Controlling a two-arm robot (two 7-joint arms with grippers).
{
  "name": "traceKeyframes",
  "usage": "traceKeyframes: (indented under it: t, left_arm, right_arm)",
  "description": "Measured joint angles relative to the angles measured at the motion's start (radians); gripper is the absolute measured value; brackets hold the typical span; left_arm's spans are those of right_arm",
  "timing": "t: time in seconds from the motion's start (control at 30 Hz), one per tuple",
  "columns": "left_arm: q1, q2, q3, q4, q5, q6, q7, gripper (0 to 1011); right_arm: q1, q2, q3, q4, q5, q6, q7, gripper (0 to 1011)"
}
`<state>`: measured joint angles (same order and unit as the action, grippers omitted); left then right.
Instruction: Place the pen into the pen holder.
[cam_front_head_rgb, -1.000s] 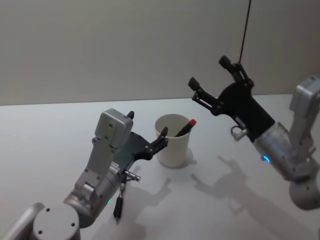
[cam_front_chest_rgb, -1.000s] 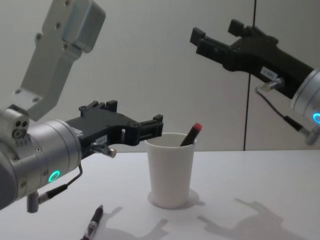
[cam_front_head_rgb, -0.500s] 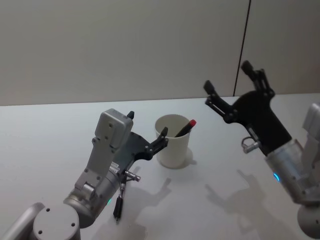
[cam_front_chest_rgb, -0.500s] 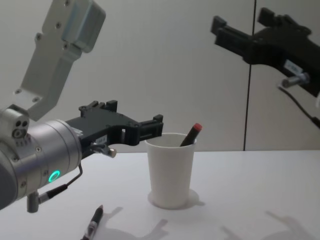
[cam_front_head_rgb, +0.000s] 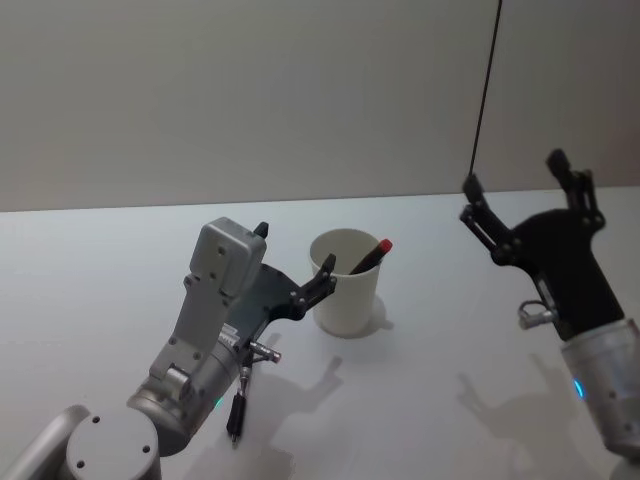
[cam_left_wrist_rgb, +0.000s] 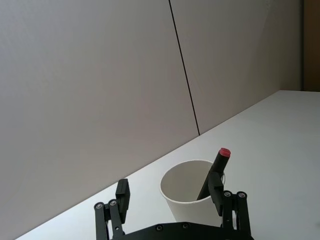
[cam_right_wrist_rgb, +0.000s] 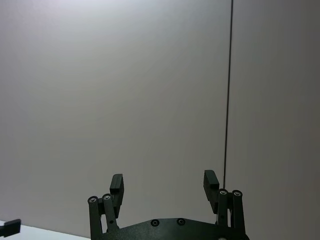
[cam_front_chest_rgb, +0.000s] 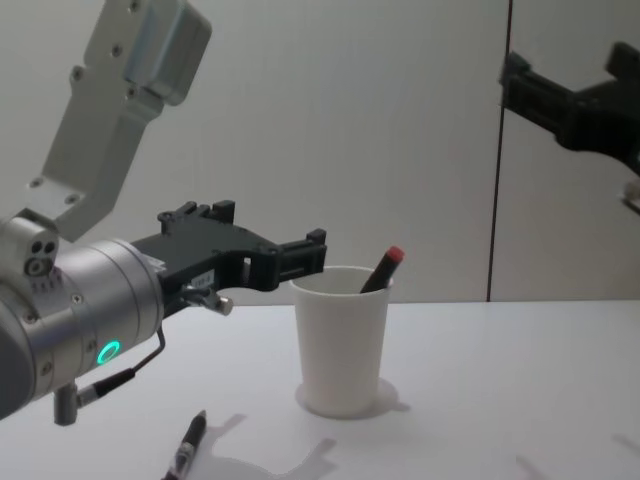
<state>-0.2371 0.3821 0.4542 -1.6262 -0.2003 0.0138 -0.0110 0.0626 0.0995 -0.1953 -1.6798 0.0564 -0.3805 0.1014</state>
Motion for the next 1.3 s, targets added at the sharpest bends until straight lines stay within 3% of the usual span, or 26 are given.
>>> traceKeyframes:
  t: [0.3, 0.6, 1.1, 1.3]
  left_arm:
    - [0.000, 0.000, 0.000, 0.000, 0.000, 0.000, 0.000, 1004]
    - [0.000, 0.000, 0.000, 0.000, 0.000, 0.000, 0.000, 1004]
    - [0.000, 0.000, -0.001, 0.000, 0.000, 0.002, 0.000, 1004]
    - [0.001, 0.001, -0.006, -0.001, -0.012, 0.031, 0.000, 1004]
  right_arm:
    - [-0.069, -0.004, -0.001, -0.048, -0.015, 0.027, -0.125, 1001]
    - [-0.120, -0.009, 0.000, -0.080, -0.014, 0.046, -0.202, 1001]
    - [-0.152, -0.012, 0.001, -0.101, -0.011, 0.057, -0.251, 1001]
    - [-0.158, -0.012, 0.001, -0.104, -0.011, 0.059, -0.259, 1001]
